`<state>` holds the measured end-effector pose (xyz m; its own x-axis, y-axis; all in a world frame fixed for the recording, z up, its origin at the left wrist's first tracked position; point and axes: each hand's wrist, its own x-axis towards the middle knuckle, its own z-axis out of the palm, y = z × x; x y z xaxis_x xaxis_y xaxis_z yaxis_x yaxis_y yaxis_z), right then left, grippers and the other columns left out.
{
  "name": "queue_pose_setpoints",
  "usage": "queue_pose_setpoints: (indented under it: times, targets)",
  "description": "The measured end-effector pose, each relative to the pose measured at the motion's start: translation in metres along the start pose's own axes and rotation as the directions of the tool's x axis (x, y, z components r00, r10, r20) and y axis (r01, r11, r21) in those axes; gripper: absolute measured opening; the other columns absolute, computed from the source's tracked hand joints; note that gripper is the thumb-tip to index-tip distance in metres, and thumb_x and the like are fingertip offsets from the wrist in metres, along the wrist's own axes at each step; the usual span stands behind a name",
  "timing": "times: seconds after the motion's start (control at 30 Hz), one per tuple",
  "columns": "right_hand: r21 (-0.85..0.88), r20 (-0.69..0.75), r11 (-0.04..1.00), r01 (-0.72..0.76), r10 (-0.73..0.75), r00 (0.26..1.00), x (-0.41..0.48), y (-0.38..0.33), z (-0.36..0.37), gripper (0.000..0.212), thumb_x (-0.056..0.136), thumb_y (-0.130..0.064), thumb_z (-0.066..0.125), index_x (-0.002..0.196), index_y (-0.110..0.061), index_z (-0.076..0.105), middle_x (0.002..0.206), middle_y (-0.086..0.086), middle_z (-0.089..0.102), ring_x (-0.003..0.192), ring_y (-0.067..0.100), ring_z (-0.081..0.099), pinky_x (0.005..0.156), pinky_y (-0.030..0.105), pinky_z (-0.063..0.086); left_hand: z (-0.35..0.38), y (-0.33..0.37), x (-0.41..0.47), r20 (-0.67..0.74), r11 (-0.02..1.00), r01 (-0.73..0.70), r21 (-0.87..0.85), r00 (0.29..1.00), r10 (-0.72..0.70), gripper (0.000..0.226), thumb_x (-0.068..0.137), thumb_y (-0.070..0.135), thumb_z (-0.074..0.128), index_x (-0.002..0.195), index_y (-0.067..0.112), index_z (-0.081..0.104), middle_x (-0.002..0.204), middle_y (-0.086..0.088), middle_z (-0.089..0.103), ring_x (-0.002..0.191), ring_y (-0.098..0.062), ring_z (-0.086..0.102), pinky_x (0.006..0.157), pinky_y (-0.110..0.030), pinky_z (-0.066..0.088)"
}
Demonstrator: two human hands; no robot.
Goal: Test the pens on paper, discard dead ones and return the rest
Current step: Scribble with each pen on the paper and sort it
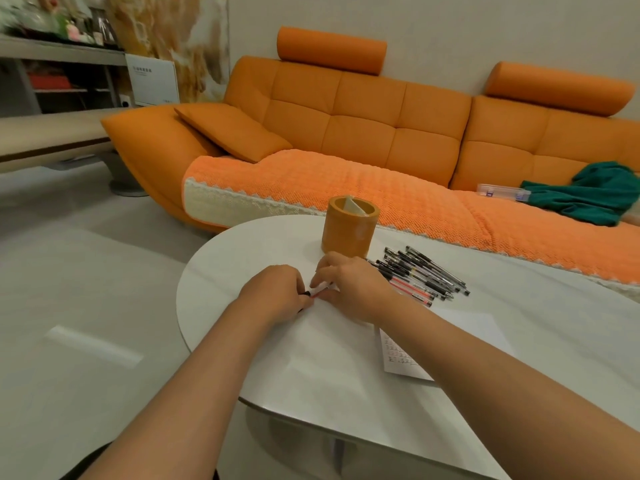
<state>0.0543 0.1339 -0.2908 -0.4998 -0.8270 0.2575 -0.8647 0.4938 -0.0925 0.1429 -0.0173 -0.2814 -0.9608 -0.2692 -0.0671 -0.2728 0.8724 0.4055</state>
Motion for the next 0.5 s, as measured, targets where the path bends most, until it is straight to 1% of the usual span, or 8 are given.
queue_pose_setpoints:
  times: [0.07,0.17,0.2,0.27,0.33,0.43,0.5]
  targets:
    - [0.019,0.009,1.0,-0.018,0.017,1.0,-0.006,0.001,-0.003,0.02,0.088,-0.031,0.074,0.107,-0.027,0.07,0.117,-0.004,0.058,0.085,0.02,0.062,0.072,0.035,0.051,0.001,0.004,-0.001,0.014,1.0,0.005,-0.01,1.0,-0.005,0.025,0.093,0.04,0.065,0.101,0.019,0.073,0.098,-0.001,0.071,0.09,-0.018,0.064,0.086,-0.035,0.055]
    - [0.007,0.053,1.0,0.008,-0.009,0.999,-0.013,0.004,-0.007,0.014,0.09,-0.025,0.071,0.104,-0.025,0.073,0.113,-0.004,0.059,0.094,0.019,0.06,0.081,0.035,0.05,0.0,0.005,-0.002,0.024,1.0,0.012,0.011,1.0,-0.012,0.018,0.098,0.027,0.058,0.107,0.019,0.072,0.103,-0.002,0.07,0.095,-0.019,0.064,0.086,-0.033,0.055]
    - [-0.008,0.069,1.0,0.015,-0.014,0.998,-0.016,0.005,-0.008,0.016,0.092,-0.026,0.069,0.107,-0.026,0.073,0.112,-0.004,0.061,0.097,0.017,0.058,0.085,0.034,0.047,0.001,0.005,-0.003,0.024,1.0,0.008,0.016,1.0,-0.008,0.018,0.098,0.021,0.057,0.108,0.02,0.072,0.105,-0.003,0.07,0.097,-0.02,0.063,0.084,-0.032,0.054]
    - [-0.058,0.107,0.998,0.019,-0.013,0.994,-0.02,0.008,-0.01,0.019,0.096,-0.03,0.062,0.113,-0.028,0.071,0.109,-0.005,0.063,0.102,0.016,0.054,0.091,0.032,0.039,0.001,0.004,-0.004,0.02,1.0,-0.006,0.009,1.0,0.006,0.019,0.097,0.018,0.056,0.107,0.02,0.072,0.106,-0.002,0.069,0.098,-0.02,0.063,0.081,-0.03,0.052]
    - [-0.084,0.106,0.996,0.016,-0.007,0.994,-0.026,0.01,-0.011,0.02,0.097,-0.032,0.06,0.113,-0.03,0.071,0.108,-0.005,0.064,0.103,0.016,0.052,0.093,0.033,0.035,0.002,0.004,-0.006,0.017,1.0,-0.012,-0.002,1.0,0.012,0.017,0.097,0.019,0.057,0.107,0.022,0.071,0.105,-0.001,0.069,0.096,-0.018,0.063,0.08,-0.029,0.053]
    - [-0.07,0.074,0.997,-0.016,0.021,0.997,-0.033,0.014,-0.018,0.018,0.097,-0.029,0.06,0.111,-0.029,0.072,0.11,-0.005,0.063,0.107,0.016,0.052,0.097,0.032,0.033,0.007,0.006,-0.006,-0.004,1.0,-0.016,-0.006,1.0,0.016,0.017,0.097,0.026,0.056,0.109,0.025,0.069,0.106,0.002,0.068,0.095,-0.016,0.062,0.082,-0.031,0.054]
    - [-0.042,0.058,0.998,-0.046,0.048,0.997,-0.039,0.017,-0.025,0.017,0.098,-0.026,0.058,0.11,-0.028,0.07,0.111,-0.006,0.065,0.107,0.014,0.054,0.099,0.031,0.033,0.01,0.012,-0.006,-0.052,0.999,-0.04,-0.016,0.998,0.039,0.019,0.099,0.031,0.054,0.112,0.026,0.066,0.109,0.001,0.066,0.095,-0.016,0.061,0.084,-0.033,0.054]
